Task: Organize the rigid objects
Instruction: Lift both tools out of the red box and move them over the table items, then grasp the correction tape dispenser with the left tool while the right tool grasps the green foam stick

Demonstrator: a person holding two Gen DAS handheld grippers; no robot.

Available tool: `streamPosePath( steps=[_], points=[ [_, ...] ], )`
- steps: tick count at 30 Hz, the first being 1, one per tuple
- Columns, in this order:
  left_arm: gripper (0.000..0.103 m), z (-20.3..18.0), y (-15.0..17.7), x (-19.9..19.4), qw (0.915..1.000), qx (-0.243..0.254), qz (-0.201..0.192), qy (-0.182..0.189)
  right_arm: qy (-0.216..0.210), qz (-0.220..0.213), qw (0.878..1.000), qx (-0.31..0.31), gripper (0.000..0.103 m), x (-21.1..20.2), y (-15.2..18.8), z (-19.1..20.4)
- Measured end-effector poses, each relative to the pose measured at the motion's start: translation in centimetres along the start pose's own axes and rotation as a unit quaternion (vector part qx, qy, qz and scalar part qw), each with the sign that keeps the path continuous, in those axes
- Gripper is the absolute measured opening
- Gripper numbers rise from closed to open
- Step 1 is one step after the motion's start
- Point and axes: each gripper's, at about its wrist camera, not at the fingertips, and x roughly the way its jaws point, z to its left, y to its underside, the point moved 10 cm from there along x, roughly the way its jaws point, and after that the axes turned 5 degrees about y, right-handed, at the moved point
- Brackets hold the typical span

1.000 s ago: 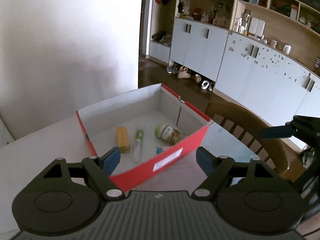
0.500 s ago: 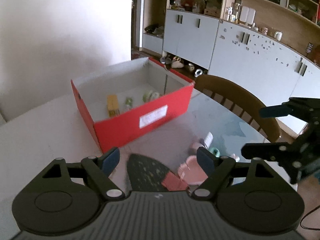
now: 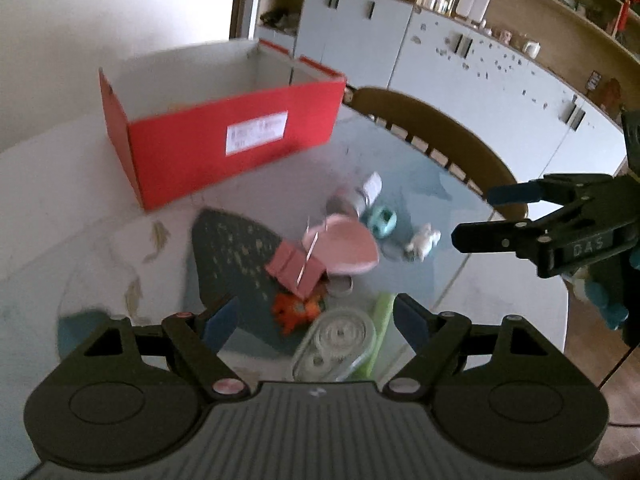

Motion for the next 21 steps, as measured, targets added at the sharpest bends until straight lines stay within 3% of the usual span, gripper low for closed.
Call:
streamPosePath(
  steps=[10, 16, 21],
  points=[
    [0.084, 0.5, 3.5, 2.1, 0.9993, 0.004, 0.036, 0.006, -0.064, 0.050, 0.993, -0.084, 0.101, 1.2, 4.5, 4.7],
    [0.084, 0.5, 4.3, 3.3, 0.9984, -0.001, 0.051, 0.024, -0.075, 0.072, 0.984, -0.148, 0.098, 2.3, 6.9, 7.1],
    [0.084, 0.7, 4.5, 4.5, 0.9972, -0.014, 0.062, 0.040, -0.080, 0.074, 0.981, -0.160, 0.095, 3.6, 7.6, 7.9]
  ],
)
